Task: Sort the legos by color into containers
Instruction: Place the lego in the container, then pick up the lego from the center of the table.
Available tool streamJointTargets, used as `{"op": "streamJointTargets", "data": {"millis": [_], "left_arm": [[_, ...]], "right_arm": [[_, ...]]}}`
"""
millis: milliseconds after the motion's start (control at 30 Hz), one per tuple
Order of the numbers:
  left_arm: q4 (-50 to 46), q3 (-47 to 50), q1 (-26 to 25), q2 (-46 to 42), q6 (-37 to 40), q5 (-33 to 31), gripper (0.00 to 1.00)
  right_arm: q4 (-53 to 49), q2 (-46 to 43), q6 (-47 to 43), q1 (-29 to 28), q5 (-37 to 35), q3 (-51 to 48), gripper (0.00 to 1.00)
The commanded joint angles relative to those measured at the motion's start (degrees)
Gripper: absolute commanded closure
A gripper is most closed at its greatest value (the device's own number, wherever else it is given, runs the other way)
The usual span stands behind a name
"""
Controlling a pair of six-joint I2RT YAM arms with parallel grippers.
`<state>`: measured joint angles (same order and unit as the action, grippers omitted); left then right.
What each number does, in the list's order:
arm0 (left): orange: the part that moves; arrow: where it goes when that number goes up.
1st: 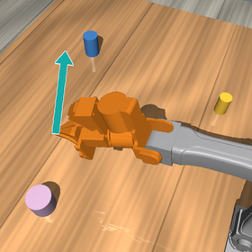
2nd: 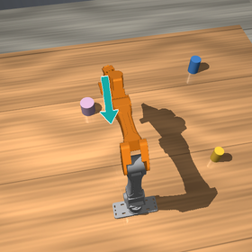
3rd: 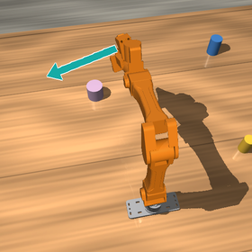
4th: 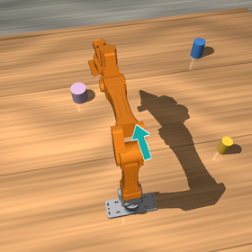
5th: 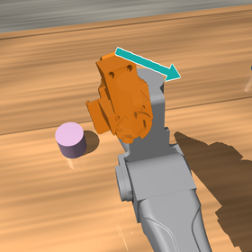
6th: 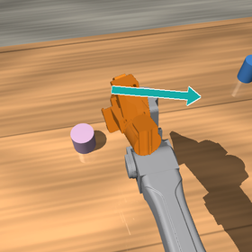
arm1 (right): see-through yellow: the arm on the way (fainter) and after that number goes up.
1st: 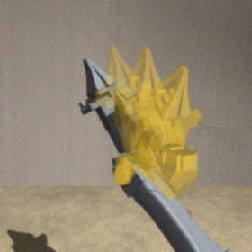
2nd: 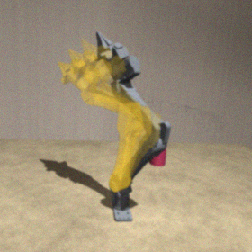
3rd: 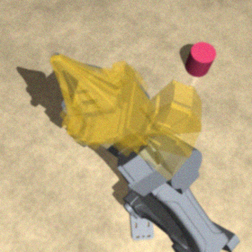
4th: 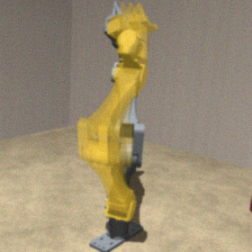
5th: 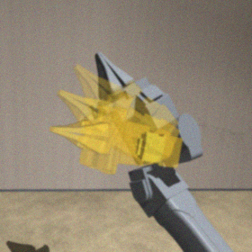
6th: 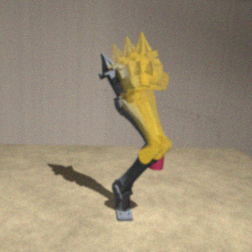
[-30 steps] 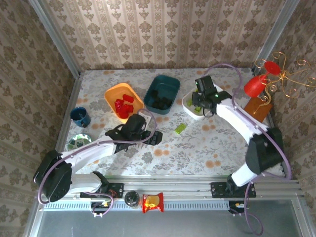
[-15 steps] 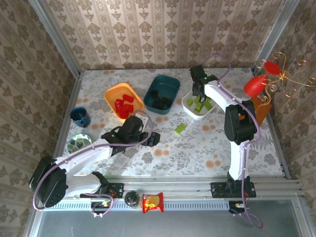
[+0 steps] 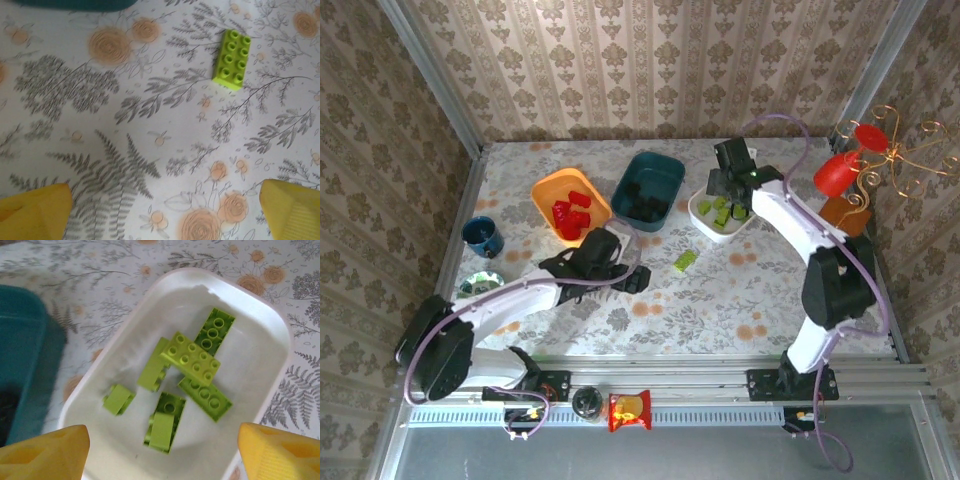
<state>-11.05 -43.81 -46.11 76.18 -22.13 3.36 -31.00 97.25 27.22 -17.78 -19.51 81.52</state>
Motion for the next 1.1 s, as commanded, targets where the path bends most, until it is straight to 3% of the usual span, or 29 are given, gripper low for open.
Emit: {"op": "streamJointTargets", "data": {"millis": [0,167,433,1067], "left_arm": [[-1.38,-6.69,-0.36,6.05,4.09,4.12,0.06],[-7.08,-18.31,-2.68,19.09,8.60,6.84,0.14],[-15.57,-34.90,-7.38,33.81,14.88,0.62,0.22],[-21.28,-46.89,-9.85,47.00,18.80,-7.96,0.40]], "right_arm": [[2.83,-6.15,2.68,-0.96,1.74,-6.85,0.21],[3.50,-14.55,3.92,-1.04,2.83,-16.59,0.21],[2.09,-26.10,4.37,-0.72,0.86,-23.83,0.21],[1.07,-35.70,4.68,0.38,0.58,-25.97,0.20]]}}
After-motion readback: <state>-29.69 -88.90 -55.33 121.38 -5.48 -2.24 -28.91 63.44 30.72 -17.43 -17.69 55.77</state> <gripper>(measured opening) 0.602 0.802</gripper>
